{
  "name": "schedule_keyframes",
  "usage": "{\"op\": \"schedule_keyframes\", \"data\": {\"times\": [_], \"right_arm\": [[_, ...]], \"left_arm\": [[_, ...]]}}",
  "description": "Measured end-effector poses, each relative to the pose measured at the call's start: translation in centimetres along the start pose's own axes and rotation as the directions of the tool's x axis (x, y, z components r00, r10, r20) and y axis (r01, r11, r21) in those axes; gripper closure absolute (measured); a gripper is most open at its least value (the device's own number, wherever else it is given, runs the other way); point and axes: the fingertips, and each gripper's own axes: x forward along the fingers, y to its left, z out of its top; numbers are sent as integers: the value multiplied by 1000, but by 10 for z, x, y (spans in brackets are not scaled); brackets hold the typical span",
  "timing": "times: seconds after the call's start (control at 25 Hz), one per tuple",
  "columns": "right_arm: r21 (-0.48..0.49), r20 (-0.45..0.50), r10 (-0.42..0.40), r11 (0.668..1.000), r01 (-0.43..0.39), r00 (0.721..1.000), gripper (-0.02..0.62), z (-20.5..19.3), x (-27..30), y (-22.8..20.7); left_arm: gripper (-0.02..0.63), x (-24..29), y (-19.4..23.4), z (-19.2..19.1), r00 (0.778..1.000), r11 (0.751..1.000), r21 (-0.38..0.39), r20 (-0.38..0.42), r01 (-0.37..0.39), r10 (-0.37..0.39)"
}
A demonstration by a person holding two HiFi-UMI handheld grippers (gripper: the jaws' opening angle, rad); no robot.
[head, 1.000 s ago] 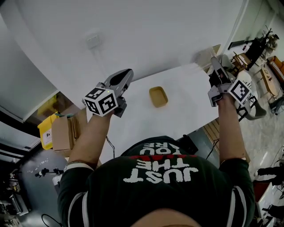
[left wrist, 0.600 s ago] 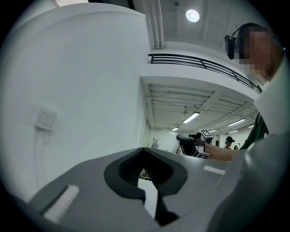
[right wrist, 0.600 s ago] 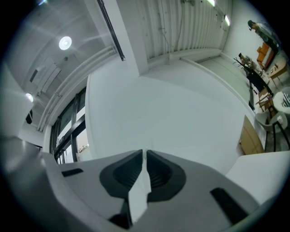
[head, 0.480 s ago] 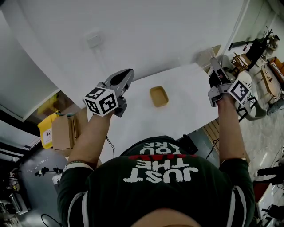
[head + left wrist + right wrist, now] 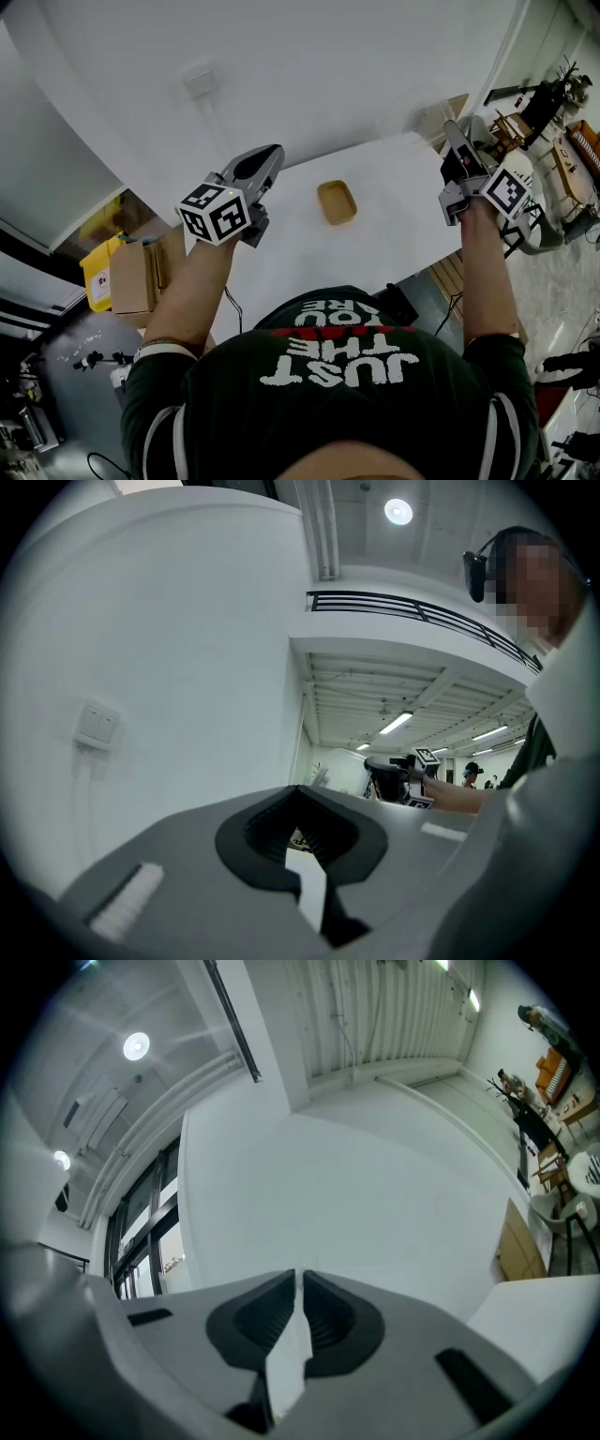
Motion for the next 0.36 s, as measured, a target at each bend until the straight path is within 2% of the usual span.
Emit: {"op": "schedule_keyframes", "data": {"times": [0.16,0.36], "right_arm": [[-74,-13,16,997,-17,1000,565,4,-3,5],[-72,-13,9,997,-10,1000,565,2,-2,3]], "left_arm": [[598,0,-4,1,1000,1000,4,1,0,0],[598,-2,-3,0,1000,1000,3,0,2,-2]]}}
